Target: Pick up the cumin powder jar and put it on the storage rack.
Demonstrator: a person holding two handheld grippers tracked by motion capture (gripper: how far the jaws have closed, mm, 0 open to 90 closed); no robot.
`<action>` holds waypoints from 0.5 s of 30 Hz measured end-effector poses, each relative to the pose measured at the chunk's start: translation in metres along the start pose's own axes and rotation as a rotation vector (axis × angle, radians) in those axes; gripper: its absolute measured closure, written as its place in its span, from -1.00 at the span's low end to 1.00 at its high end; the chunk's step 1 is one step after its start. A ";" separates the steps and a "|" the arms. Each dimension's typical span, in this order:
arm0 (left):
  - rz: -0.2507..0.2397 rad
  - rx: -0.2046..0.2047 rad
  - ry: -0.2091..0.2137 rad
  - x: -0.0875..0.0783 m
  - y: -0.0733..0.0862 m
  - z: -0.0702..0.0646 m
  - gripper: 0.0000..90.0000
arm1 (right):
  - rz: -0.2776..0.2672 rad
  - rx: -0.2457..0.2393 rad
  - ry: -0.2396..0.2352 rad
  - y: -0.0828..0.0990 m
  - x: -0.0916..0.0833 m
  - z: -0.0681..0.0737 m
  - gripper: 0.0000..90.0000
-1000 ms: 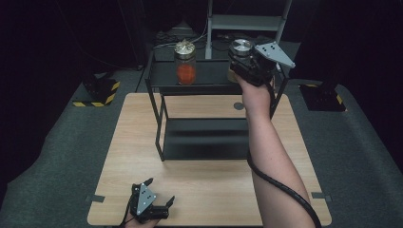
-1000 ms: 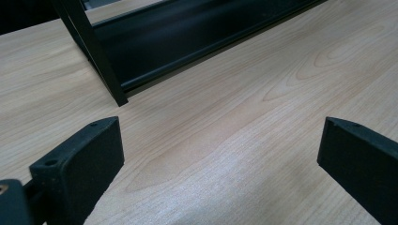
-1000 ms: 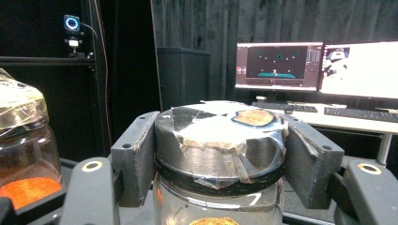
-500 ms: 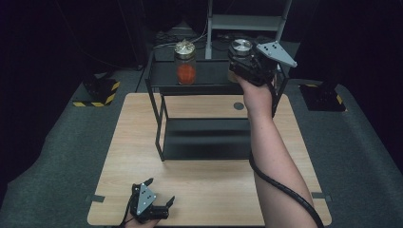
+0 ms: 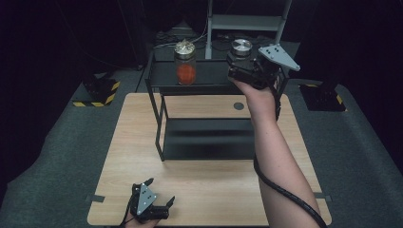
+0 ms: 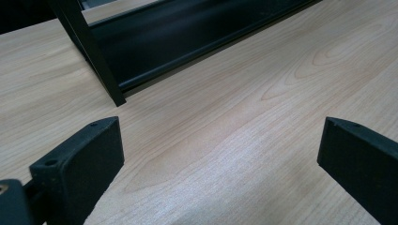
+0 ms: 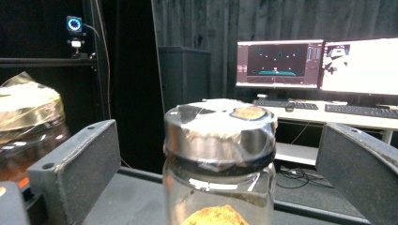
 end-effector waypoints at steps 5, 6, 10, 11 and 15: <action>0.003 0.008 -0.005 0.000 0.000 -0.001 -0.98 | -0.003 -0.015 -0.015 0.004 -0.008 0.001 -1.00; 0.003 0.009 -0.005 0.000 -0.001 -0.001 -0.97 | -0.007 -0.016 -0.020 0.005 -0.011 0.001 -1.00; 0.004 0.012 -0.008 0.000 -0.001 -0.002 -0.98 | -0.027 -0.019 -0.036 0.007 -0.022 0.000 -1.00; 0.005 0.012 -0.008 0.000 -0.001 -0.002 -0.98 | -0.027 -0.023 -0.036 0.008 -0.025 0.000 -1.00; 0.009 0.012 -0.010 0.000 -0.001 -0.002 -0.98 | -0.035 -0.031 -0.047 0.010 -0.038 0.000 -1.00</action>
Point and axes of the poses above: each handheld gripper's, and its own axes: x roughly forward along the jaws, y roughly out of its underside, z roughly to its left, the point moved 5 cm from there along x, roughly forward along the jaws, and after that the axes turned 12 degrees about z, right-handed, at the moved point
